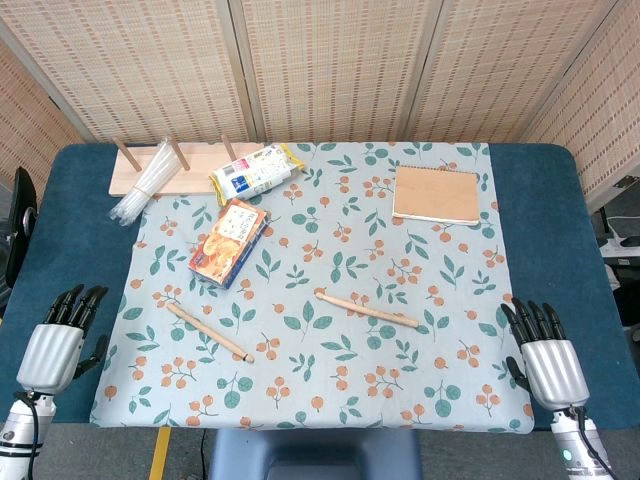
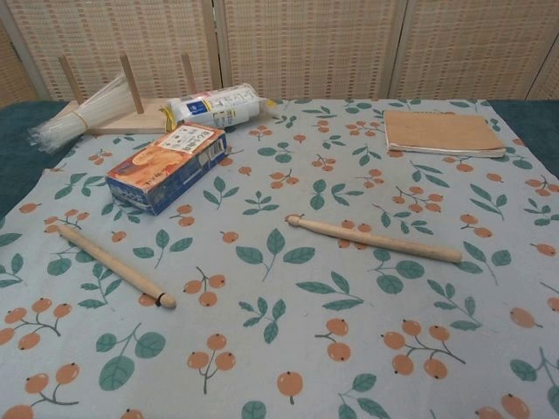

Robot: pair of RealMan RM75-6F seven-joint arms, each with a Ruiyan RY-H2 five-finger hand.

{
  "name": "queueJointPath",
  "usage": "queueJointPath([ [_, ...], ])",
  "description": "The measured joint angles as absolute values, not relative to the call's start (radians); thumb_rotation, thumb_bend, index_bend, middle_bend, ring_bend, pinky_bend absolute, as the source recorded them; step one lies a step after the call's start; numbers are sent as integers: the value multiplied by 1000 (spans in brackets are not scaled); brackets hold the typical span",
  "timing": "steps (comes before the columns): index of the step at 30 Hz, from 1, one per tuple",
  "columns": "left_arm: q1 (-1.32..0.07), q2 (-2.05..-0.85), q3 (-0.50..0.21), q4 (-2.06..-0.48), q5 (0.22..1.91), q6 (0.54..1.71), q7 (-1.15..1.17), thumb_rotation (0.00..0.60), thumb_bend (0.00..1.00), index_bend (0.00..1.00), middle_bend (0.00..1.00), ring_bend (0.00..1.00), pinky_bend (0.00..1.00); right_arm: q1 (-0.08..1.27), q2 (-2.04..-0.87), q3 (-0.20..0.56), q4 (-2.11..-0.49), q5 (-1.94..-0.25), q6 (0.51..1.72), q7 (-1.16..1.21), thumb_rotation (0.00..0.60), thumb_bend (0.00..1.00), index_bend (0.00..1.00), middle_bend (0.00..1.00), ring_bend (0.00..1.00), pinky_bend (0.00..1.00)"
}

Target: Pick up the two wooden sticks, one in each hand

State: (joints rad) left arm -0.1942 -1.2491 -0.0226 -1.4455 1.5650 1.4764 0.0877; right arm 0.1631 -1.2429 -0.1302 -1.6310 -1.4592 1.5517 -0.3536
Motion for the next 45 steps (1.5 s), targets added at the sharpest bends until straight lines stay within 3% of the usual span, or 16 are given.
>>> queueJointPath([
  [10,-246,-1300,17,-1424,1676,1423,98,600,507,124,175,50,124,140,-1227,-102,-1647,-1528,1562,-284,600,305,0,19,0,0],
  [20,-349,-1425,0,-1314,1697,1299,159,600,552,146,213,69,116,130,-1221,-95,-1649,-1549,1540,-277,600,304,0,19,0,0],
  [28,-454,-1509,12,-1183,1706,1154,145,600,523,182,231,76,118,133,-1220,-82,-1655,-1528,1470,-297,600,304,0,19,0,0],
  [36,-477,-1563,31,-1097,1699,1138,136,600,511,186,235,79,124,122,-1212,-76,-1663,-1551,1473,-277,600,304,0,19,0,0],
  [45,-474,-1598,22,-1018,1665,1152,209,600,509,361,362,138,133,115,-1202,-72,-1671,-1563,1454,-265,600,305,0,19,0,0],
])
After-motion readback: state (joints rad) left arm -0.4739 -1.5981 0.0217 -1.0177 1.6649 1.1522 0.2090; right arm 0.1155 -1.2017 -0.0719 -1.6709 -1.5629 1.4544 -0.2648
